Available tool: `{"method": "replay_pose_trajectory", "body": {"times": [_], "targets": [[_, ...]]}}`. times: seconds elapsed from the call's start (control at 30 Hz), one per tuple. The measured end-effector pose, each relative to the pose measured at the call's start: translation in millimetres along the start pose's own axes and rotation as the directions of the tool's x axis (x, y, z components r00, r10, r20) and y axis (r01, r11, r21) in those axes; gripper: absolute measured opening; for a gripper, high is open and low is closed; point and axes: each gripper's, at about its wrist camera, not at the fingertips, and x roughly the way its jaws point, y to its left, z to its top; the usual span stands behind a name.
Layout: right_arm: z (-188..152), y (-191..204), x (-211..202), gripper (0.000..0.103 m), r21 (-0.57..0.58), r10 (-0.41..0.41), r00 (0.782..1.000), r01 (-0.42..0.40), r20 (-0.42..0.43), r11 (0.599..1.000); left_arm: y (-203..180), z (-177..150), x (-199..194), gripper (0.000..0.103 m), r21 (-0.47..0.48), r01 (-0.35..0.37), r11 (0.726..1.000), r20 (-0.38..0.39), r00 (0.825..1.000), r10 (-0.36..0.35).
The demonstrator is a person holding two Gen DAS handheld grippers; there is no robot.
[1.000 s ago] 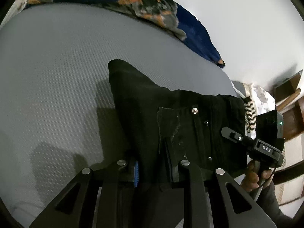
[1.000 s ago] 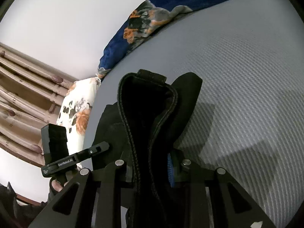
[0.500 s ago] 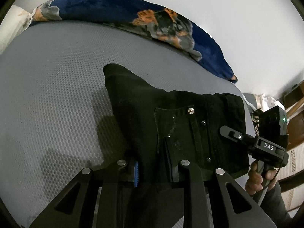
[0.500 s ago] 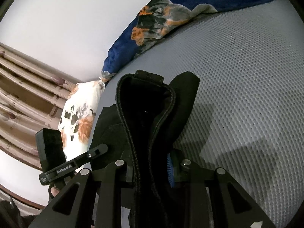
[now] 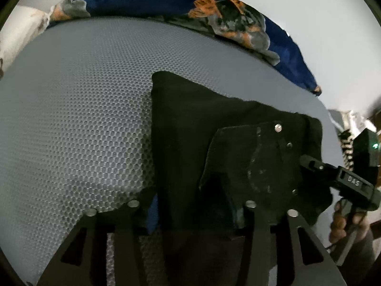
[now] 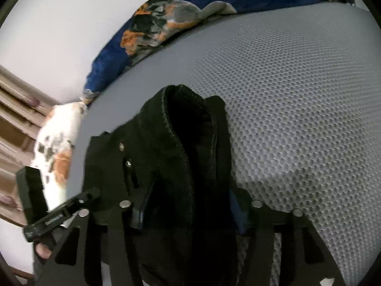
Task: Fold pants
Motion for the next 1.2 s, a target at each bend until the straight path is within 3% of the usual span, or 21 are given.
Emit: {"method": "replay_pose_trajectory", "body": {"times": [0.3,0.53,0.77,0.9,0.97,1.2], "targets": [[-31.9,3.3,-23.6,0.06,-0.026,-0.093,0.996,0.093,0.013,0.995,-13.9,-26.2,-19.4,0.058,0.064,-0.111,0.992,0.026,0.994,0.11],[-59.6,25.3,-60.3,0.06,-0.102,-0.184,0.975,0.197,0.128,0.975,-30.3,-57.0,-55.5,0.06,0.127,-0.214,0.969,0.099,0.974,0.202],[-85.9,61.3,-89.8,0.061,-0.19,-0.215,0.954,0.256,0.21,0.948,-34.4,-90.1,-89.4,0.065,0.107,-0.258,0.96,0.147,0.959,0.241],[-100.6,78.5,-101.3,0.072,-0.206,-0.214,0.942,0.27,0.261,0.94,-38.2,-100.6,-99.0,0.066,0.122,-0.286,0.951,0.166,0.95,0.264],[-108.1,85.1,-102.6,0.072,-0.22,-0.221,0.933,0.288,0.285,0.932,-40.7,-106.6,-102.1,0.067,0.138,-0.3,0.944,0.178,0.945,0.274],[-126.9,99.7,-94.4,0.074,-0.266,-0.254,0.924,0.331,0.288,0.905,-41.4,-122.6,-110.7,0.071,0.147,-0.312,0.939,0.198,0.939,0.281]]}}
